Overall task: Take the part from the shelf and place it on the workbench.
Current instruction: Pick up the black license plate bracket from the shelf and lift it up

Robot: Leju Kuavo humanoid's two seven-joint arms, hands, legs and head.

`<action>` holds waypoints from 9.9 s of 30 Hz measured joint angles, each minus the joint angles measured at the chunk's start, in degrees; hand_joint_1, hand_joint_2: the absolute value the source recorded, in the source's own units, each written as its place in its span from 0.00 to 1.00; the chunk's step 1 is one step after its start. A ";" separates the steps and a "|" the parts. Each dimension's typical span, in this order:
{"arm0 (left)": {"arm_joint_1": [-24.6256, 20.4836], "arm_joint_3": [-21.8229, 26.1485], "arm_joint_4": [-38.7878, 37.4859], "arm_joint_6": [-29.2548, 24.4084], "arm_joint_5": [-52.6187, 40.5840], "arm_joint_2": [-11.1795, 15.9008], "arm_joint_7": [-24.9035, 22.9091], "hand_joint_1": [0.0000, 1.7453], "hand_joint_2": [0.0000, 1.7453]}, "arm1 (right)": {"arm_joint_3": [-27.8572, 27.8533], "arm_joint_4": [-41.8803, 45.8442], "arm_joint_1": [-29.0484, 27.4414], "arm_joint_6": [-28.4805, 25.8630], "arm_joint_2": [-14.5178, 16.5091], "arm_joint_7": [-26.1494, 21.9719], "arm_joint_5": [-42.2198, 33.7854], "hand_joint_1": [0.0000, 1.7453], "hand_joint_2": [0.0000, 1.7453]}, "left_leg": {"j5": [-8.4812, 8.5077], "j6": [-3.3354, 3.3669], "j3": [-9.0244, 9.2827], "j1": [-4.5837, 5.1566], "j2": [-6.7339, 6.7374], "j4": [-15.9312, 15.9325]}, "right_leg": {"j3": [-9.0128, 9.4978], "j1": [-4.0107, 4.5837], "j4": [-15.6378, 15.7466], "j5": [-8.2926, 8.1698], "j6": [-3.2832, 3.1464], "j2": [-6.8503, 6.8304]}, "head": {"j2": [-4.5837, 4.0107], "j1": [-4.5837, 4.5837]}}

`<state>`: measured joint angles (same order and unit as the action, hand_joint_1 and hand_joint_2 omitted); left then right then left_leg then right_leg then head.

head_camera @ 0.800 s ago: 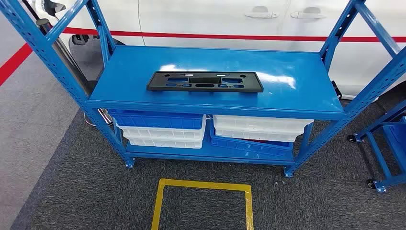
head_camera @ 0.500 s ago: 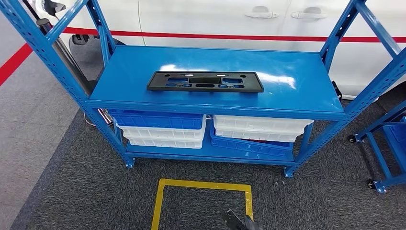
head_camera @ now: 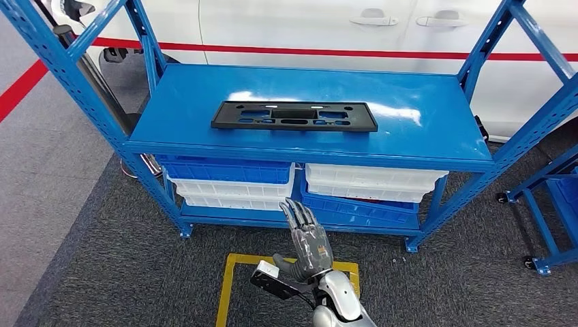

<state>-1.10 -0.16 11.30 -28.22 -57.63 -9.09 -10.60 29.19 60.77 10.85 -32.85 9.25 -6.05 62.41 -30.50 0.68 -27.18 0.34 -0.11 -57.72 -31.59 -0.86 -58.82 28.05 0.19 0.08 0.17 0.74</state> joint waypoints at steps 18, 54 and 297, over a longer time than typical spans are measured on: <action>-0.31 8.22 0.00 3.13 8.28 -0.31 12.21 0.00 1.00 | 5.73 27.74 -6.28 -6.93 -2.07 -2.28 19.48 0.00 1.00 | -0.02 0.04 -0.17 0.00 -0.03 0.01 | 0.04 0.01 0.25 -0.05 0.07 -0.01 | 0.00 0.00; -1.07 18.74 -0.02 4.25 12.22 -0.72 13.90 0.00 0.00 | -5.02 28.05 -14.10 -6.95 1.42 -18.91 5.78 0.00 1.00 | -2.10 0.06 2.35 -0.03 -0.05 0.99 | -3.22 0.14 0.20 -2.65 -0.52 0.03 | 0.00 -0.19; -1.88 27.92 -0.46 16.65 2.78 -1.78 20.57 0.00 0.00 | 7.33 13.55 -1.75 -2.95 -5.38 4.02 10.16 0.00 1.00 | 2.74 0.57 -3.23 -0.56 0.48 -0.19 | -1.84 0.25 1.30 -2.74 0.09 -0.17 | -0.01 -0.36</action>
<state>-2.98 27.76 10.84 -11.56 -54.84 -10.87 9.97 36.52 74.32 9.10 -35.80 3.87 -2.03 72.57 -27.76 1.25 -30.41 -0.22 0.37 -57.91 -33.43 -0.61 -57.52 25.31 0.28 -0.09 0.17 0.39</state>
